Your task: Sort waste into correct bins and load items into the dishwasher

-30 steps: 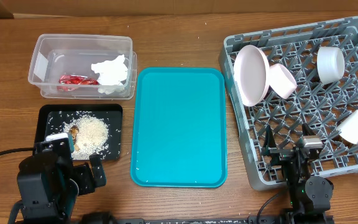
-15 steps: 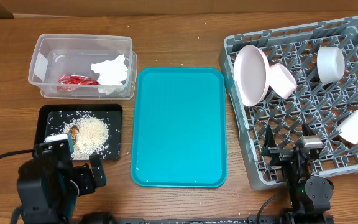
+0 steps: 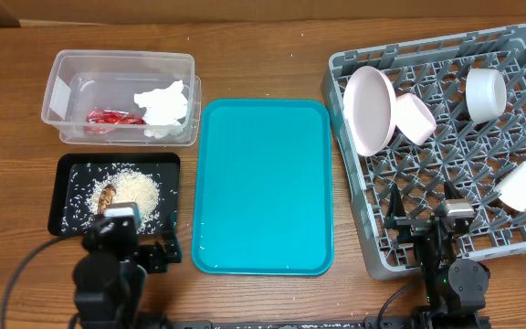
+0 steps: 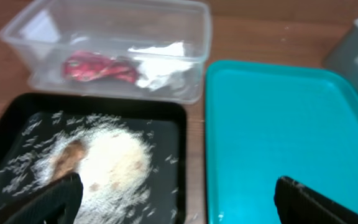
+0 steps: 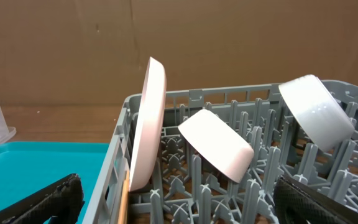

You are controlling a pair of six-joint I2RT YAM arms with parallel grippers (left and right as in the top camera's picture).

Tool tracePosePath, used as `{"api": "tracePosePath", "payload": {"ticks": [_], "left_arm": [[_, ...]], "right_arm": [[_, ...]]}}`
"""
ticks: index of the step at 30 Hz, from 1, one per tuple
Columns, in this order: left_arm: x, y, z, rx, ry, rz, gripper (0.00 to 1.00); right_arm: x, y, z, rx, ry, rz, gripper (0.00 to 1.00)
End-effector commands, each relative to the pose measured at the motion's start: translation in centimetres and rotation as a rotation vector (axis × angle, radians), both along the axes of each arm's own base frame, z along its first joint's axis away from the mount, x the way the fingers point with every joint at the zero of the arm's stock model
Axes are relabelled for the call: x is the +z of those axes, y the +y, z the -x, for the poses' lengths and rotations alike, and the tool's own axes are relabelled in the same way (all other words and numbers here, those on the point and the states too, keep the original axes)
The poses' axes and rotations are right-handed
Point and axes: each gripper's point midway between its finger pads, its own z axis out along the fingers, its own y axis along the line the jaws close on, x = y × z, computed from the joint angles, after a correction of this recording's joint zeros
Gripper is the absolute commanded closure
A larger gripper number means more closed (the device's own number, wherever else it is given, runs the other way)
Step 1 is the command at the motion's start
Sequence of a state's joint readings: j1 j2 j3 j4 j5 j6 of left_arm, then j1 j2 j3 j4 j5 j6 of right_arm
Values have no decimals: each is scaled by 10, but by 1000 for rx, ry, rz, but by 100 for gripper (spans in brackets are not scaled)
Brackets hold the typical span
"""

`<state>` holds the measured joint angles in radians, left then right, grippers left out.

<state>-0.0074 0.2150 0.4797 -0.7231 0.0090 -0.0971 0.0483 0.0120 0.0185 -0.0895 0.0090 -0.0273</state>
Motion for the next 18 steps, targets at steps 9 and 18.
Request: {"api": "tracePosePath", "payload": {"ticks": [9,18], "left_arm": [[-20,-24,-29,-126,-289,35,0],[-20,-18,-42,-93,-412,20,0]], "right_arm": [[-2,-2,0,-11,-5,7,0],[-2,-2,0,-11,-5,7,0]]}}
